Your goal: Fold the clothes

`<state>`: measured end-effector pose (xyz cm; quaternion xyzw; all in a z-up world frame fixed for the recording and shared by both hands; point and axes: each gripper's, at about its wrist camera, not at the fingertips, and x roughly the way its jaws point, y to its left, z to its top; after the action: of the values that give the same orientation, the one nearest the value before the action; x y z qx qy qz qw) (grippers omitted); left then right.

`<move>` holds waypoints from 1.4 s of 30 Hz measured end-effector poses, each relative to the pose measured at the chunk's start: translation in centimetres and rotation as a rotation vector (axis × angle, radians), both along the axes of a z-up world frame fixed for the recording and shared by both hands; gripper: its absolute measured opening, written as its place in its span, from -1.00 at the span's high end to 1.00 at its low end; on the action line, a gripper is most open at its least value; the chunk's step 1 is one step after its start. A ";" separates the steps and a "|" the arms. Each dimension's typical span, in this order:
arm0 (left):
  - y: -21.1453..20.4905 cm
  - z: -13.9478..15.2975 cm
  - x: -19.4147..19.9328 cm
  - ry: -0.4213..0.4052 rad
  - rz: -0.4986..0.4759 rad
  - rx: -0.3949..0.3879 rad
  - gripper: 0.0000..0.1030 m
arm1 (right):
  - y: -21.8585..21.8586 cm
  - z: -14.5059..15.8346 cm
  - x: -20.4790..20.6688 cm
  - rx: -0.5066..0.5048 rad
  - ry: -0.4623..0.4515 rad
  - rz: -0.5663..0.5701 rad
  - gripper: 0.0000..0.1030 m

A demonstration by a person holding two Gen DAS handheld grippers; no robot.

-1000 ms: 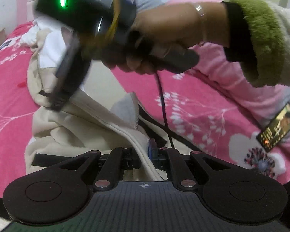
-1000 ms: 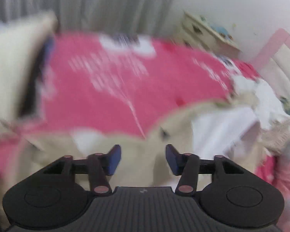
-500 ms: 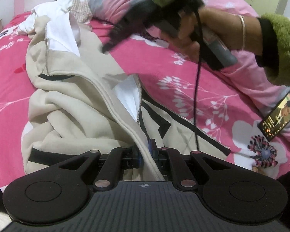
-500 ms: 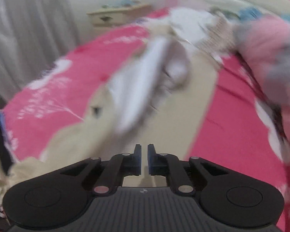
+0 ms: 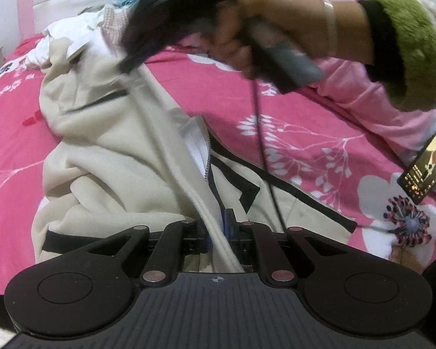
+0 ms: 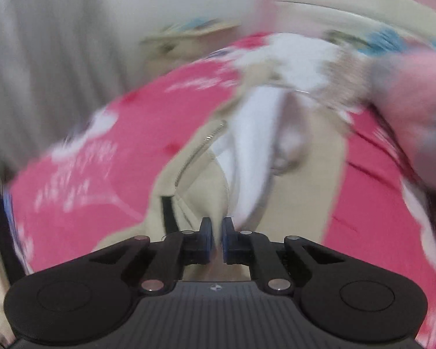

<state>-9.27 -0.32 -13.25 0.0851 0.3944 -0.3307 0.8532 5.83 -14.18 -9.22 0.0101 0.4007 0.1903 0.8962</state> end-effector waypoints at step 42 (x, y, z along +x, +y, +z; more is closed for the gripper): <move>-0.6 0.2 -1.7 -0.016 0.006 0.121 0.51 | -6.6 -7.2 3.9 0.072 0.361 -0.212 0.21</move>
<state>-10.99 -0.90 -13.08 0.1382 0.4072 -0.3028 0.8506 9.75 -20.76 -16.44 0.1182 0.5445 0.1046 0.8238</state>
